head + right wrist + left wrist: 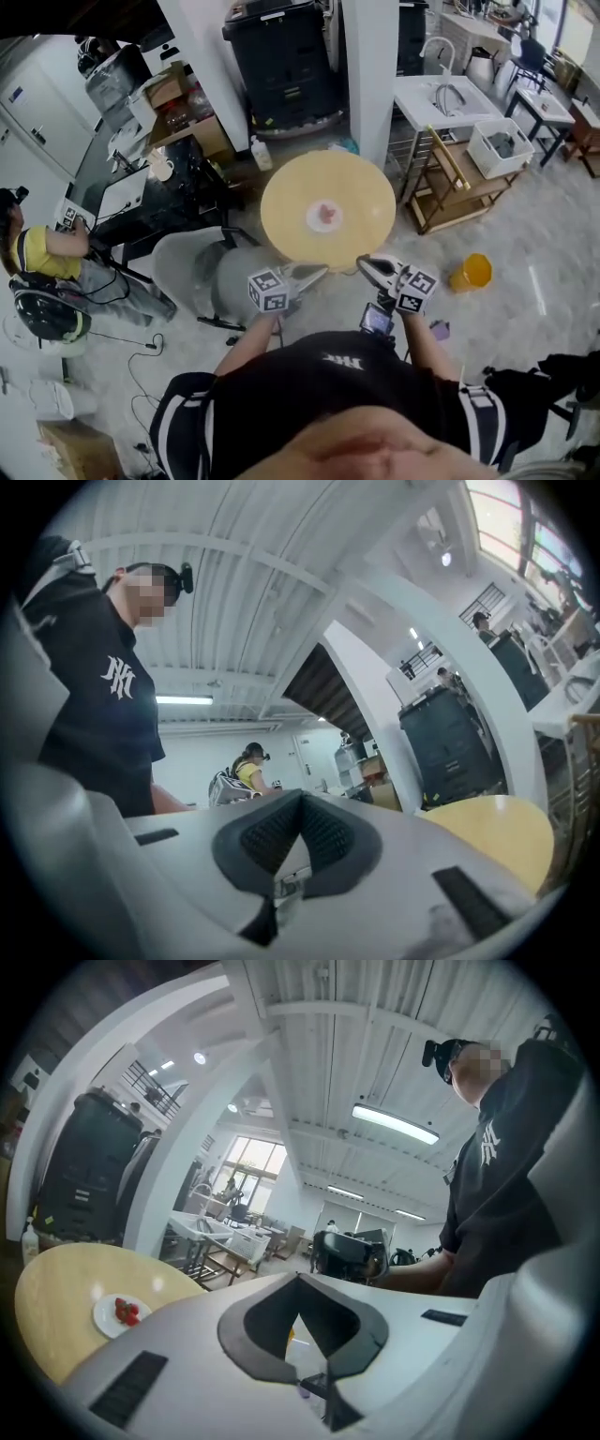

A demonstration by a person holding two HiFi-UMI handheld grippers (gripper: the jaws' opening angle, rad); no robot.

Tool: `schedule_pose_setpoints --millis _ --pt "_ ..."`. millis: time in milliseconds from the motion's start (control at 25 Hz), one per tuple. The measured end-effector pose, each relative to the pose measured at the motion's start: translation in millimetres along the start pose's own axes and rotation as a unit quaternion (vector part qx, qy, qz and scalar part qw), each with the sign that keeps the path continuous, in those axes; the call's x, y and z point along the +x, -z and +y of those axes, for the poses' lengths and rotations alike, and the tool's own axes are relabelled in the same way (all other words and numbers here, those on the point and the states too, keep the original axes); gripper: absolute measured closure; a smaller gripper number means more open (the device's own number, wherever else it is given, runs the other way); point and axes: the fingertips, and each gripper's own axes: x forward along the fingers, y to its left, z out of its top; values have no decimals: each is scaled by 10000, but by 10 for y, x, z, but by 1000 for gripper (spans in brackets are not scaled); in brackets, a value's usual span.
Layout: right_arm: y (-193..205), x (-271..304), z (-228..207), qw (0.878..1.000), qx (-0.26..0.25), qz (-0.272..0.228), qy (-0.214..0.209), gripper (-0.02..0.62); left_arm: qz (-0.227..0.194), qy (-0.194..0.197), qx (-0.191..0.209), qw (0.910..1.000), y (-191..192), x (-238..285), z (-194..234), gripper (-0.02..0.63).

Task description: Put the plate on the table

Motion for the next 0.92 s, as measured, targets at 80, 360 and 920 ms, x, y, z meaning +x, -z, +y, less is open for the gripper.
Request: schedule_pose_setpoints --millis 80,360,920 --pt "-17 -36 150 9998 -49 -80 166 597 -35 111 81 9999 -25 -48 -88 598" --pt "248 5 923 9975 -337 286 560 597 -130 322 -163 9993 344 -742 -614 598" --pt "554 -477 1338 9881 -827 244 1275 596 -669 -513 -569 9948 1044 -1463 -839 598"
